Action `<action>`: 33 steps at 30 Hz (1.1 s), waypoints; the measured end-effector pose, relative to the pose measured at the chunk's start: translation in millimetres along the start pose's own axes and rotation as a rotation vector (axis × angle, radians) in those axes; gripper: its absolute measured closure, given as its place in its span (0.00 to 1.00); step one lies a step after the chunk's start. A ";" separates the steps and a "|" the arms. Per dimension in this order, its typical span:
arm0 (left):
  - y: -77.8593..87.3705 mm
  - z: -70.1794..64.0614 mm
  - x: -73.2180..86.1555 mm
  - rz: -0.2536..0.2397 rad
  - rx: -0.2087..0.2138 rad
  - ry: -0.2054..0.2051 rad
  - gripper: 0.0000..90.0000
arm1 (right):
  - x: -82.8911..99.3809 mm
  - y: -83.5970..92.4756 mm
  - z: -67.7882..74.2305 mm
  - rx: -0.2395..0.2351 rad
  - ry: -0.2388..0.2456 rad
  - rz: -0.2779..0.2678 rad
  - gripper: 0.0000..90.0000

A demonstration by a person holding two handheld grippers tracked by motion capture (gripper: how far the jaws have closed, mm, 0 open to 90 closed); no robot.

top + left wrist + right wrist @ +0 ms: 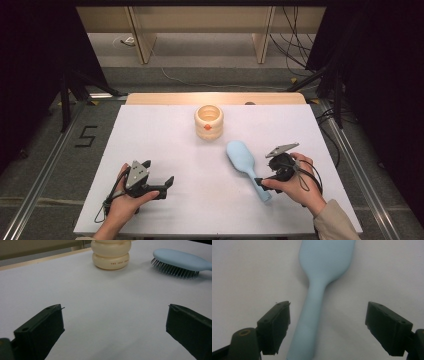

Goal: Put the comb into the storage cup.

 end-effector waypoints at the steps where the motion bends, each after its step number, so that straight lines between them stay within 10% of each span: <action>1: 0.0 0.0 0.0 0.000 0.001 -0.001 0.01 | -0.9 -1.0 1.3 0.003 0.006 0.016 0.23; 33: -0.1 0.0 -0.4 -0.005 0.004 0.005 0.02 | -20.4 -48.0 13.8 -0.013 -0.029 0.243 0.30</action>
Point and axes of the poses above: each handheld gripper's, and its own axes: y roughly backward along the jaws, x roughly out of its underside, z roughly to its left, the point moved 7 cm from there along -y, roughly forward along the jaws, and after that the axes turned 2 degrees about -x, right-handed, at the moved point
